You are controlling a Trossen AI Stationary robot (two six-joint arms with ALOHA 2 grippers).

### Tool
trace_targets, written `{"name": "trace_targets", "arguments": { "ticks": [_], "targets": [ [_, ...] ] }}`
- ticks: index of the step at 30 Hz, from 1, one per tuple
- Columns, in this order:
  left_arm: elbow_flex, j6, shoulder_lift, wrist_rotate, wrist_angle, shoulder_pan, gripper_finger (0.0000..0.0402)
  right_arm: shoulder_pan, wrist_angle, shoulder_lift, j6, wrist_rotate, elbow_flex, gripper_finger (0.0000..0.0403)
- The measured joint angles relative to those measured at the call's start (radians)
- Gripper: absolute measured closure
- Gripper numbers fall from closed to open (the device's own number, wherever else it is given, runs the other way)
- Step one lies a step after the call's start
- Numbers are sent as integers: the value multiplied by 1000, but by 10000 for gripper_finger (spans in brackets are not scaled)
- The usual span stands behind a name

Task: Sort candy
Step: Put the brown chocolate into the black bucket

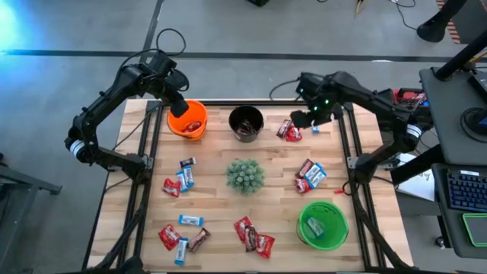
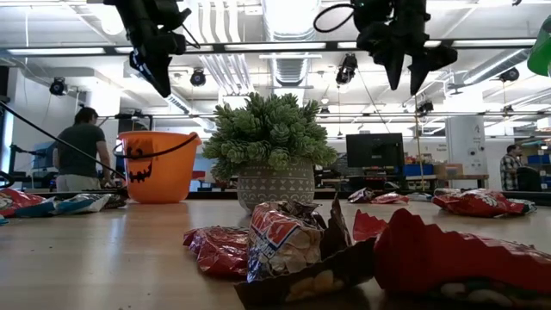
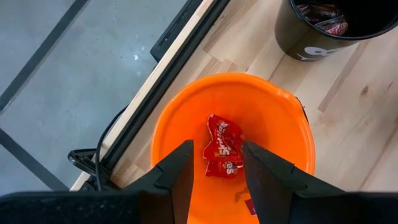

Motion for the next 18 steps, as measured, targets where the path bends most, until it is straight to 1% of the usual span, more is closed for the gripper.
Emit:
{"name": "trace_targets", "arguments": {
  "ticks": [5,7,12,15,18],
  "targets": [
    [0,0,0,0,0,0,281,108,4,0,85,12,-14,209],
    [0,0,0,0,0,0,281,150,5,0,136,37,-23,209],
    [0,0,0,0,0,0,281,244,9,-1,331,121,-60,209],
    [0,0,0,0,0,0,281,300,33,-2,443,142,-100,209],
    [0,0,0,0,0,0,281,349,79,-2,523,143,-157,209]
  ]
}}
